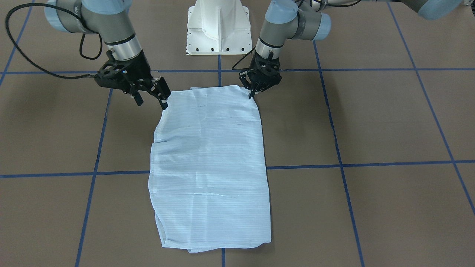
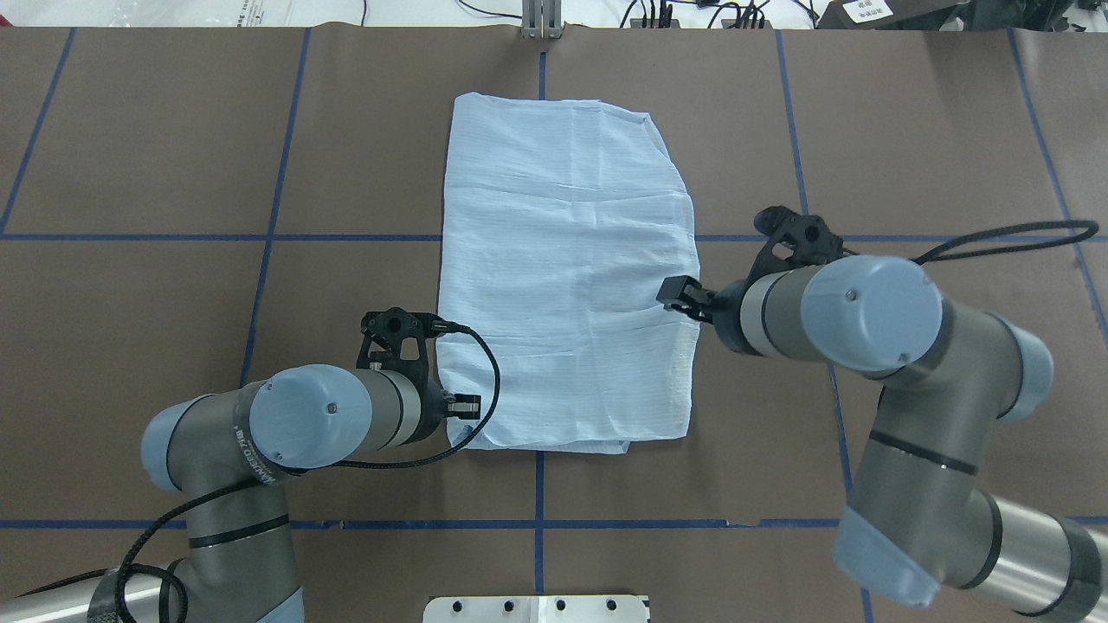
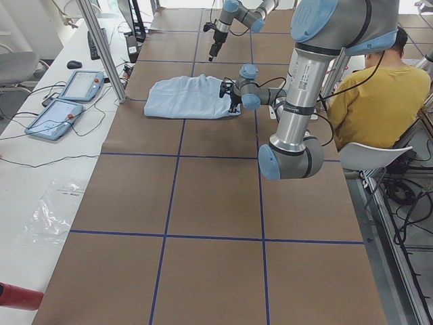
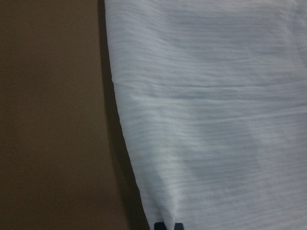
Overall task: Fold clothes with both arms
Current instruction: 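Lower both grippers to the shirt's edge nearest the robot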
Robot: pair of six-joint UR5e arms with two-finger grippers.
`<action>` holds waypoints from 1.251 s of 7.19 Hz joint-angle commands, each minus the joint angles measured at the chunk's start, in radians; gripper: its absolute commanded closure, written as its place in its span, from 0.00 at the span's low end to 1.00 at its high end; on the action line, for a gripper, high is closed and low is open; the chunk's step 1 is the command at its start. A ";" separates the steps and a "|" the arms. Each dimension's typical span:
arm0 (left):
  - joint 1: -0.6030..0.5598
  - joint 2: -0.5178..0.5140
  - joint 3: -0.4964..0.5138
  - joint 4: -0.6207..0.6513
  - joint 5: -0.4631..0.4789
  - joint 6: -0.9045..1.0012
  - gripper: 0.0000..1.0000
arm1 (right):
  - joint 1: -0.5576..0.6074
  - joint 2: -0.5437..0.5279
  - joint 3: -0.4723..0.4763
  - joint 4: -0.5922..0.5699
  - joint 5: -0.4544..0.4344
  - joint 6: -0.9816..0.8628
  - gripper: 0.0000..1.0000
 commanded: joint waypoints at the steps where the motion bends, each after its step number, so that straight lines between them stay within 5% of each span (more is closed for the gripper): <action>1: 0.001 0.000 0.000 -0.002 0.007 -0.001 1.00 | -0.152 0.052 -0.003 -0.135 -0.075 0.323 0.17; 3: 0.000 0.000 -0.008 -0.002 0.007 -0.001 1.00 | -0.208 0.177 -0.056 -0.284 -0.132 0.409 0.11; 9: -0.002 0.000 -0.019 -0.002 0.007 -0.001 1.00 | -0.262 0.281 -0.214 -0.287 -0.180 0.529 0.09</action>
